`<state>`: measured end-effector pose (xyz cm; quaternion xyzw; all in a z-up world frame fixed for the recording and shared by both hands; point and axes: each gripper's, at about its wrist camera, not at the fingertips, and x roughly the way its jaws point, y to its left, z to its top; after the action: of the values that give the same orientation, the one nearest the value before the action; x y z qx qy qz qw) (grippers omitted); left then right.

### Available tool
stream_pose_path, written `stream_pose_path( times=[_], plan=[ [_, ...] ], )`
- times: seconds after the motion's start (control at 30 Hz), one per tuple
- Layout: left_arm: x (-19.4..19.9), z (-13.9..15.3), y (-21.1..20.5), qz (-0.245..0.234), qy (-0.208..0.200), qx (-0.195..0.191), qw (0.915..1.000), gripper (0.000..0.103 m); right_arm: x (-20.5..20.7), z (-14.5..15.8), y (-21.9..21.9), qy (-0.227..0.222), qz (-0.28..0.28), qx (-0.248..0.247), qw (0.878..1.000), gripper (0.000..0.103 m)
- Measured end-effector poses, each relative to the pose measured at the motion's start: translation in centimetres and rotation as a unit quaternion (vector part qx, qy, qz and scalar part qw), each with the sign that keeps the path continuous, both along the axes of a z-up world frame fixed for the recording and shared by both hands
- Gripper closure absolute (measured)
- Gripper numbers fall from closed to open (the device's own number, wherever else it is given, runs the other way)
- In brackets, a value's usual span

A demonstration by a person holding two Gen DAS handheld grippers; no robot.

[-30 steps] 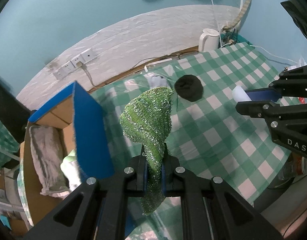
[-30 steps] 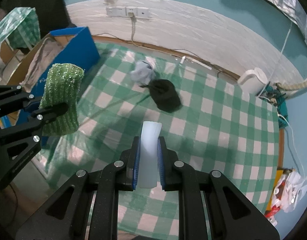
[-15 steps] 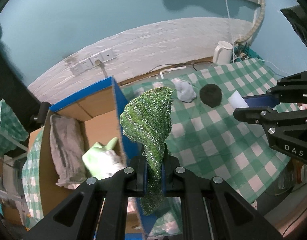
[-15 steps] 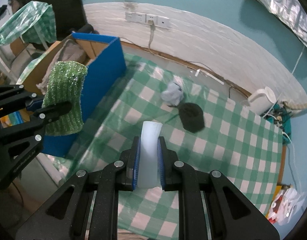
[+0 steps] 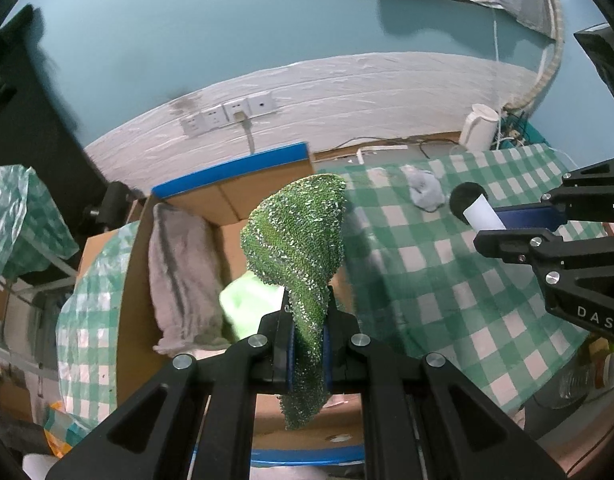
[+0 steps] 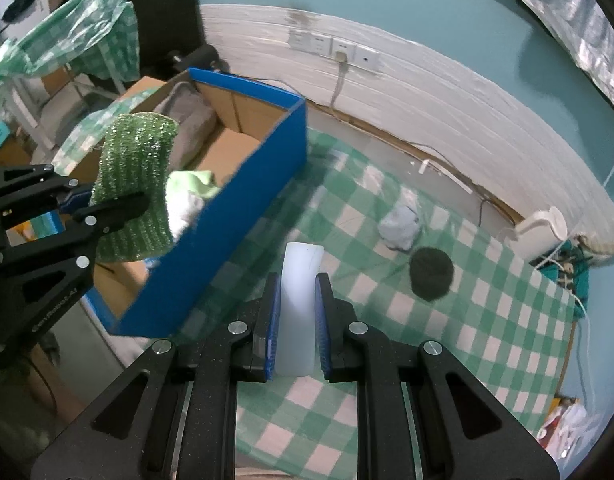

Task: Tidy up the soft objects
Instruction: 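Carry the knit pad in the left gripper and the foam tube in the right over the box, then open the left gripper dropping the knit pad into the box while the right releases the foam tube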

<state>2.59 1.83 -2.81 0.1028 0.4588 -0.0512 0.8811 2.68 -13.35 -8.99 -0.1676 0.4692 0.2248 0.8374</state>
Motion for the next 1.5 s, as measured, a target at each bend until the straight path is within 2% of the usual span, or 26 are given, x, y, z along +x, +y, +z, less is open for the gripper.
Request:
stream_pose_path(
  times=[0.67,1.17,1.27,1.3,1.33,1.4,1.5],
  plan=[
    [-0.2,-1.0,7.8,0.066,0.008,-0.001,0.9978,0.093,1.1,-0.5,9.4,0.021,0.062,0.004,0.998,0.088],
    [0.1,-2.8,10.7,0.089,0.026,0.002,0.9957,0.091,1.3,-2.4,13.9,0.046,0.087,0.010,0.995,0.087],
    [0.3,-3.1,11.1,0.094,0.031,-0.002,0.9951,0.076,1.5,-2.4,14.1,0.049,0.085,0.018,0.995,0.086],
    [0.3,-3.2,11.3,0.096,0.033,-0.003,0.9949,0.066,1.5,-2.4,14.1,0.051,0.085,0.019,0.995,0.083],
    [0.4,-3.2,11.4,0.099,0.032,-0.002,0.9946,0.060,1.6,-2.4,14.1,0.052,0.084,0.021,0.995,0.074],
    [0.4,-3.2,11.5,0.103,0.027,0.002,0.9943,0.058,1.7,-2.2,13.9,0.049,0.077,0.025,0.995,0.059],
    [0.4,-3.1,11.7,0.105,0.027,0.001,0.9941,0.051,1.7,-1.9,13.8,0.044,0.073,0.027,0.996,0.057]
  ],
)
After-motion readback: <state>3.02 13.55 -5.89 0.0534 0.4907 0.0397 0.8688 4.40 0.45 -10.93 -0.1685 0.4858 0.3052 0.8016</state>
